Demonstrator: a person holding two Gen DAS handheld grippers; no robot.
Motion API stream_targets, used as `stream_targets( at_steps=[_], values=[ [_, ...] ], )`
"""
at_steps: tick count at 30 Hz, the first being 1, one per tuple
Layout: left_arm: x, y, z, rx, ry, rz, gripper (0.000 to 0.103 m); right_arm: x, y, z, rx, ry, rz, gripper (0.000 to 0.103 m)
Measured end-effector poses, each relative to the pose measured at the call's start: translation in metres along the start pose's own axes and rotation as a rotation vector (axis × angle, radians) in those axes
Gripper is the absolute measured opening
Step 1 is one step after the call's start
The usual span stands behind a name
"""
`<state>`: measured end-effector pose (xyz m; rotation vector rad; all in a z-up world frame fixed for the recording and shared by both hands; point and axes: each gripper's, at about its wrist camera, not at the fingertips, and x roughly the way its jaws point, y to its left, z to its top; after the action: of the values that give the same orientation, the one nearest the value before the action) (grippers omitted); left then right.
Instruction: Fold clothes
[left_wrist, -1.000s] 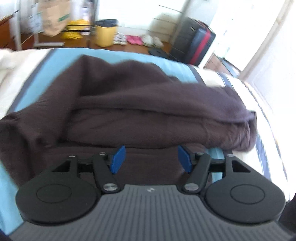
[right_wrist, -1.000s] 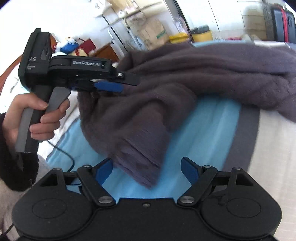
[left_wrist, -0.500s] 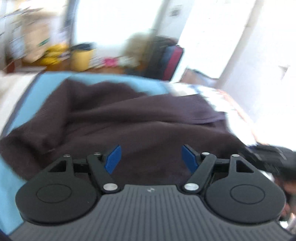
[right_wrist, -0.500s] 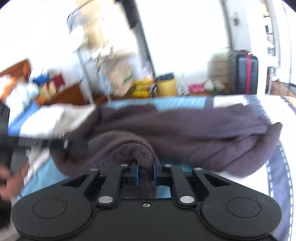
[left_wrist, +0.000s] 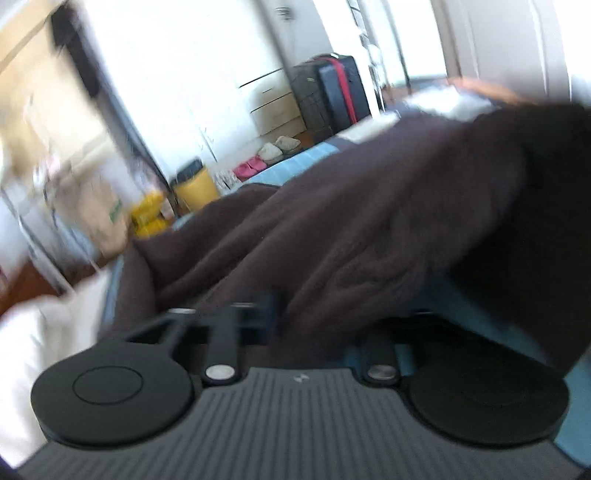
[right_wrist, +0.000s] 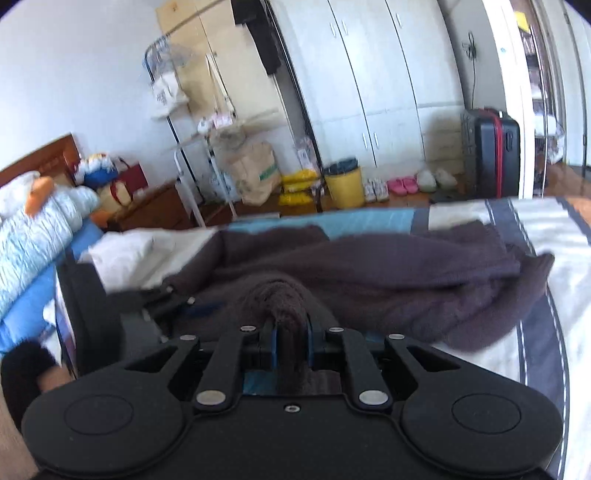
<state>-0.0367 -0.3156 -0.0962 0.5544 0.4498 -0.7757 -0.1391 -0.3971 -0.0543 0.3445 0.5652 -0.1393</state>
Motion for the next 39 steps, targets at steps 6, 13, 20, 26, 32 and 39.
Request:
stream_targets(
  at_steps=[6,13,20,26,32,39],
  values=[
    [-0.014,0.034,0.006,-0.186,-0.044,-0.023,0.013,0.03,0.014,-0.03,-0.102,0.13,-0.08,0.048],
    [-0.019,0.092,-0.002,-0.44,-0.051,-0.154,0.012,0.063,0.022,-0.053,-0.207,0.207,-0.194,0.024],
    [-0.042,0.102,-0.011,-0.49,-0.038,-0.234,0.013,0.009,0.017,-0.018,-0.304,0.064,-0.381,0.013],
    [-0.06,0.069,-0.004,-0.334,0.024,-0.246,0.015,-0.03,0.03,-0.011,-0.508,0.117,-0.446,0.013],
    [-0.033,0.03,-0.057,-0.214,0.397,-0.39,0.037,-0.002,0.022,-0.071,-0.629,0.446,-0.392,0.02],
    [-0.064,0.034,-0.044,-0.197,0.293,-0.532,0.048,-0.002,0.028,-0.078,-0.594,0.532,-0.298,0.043]
  ],
)
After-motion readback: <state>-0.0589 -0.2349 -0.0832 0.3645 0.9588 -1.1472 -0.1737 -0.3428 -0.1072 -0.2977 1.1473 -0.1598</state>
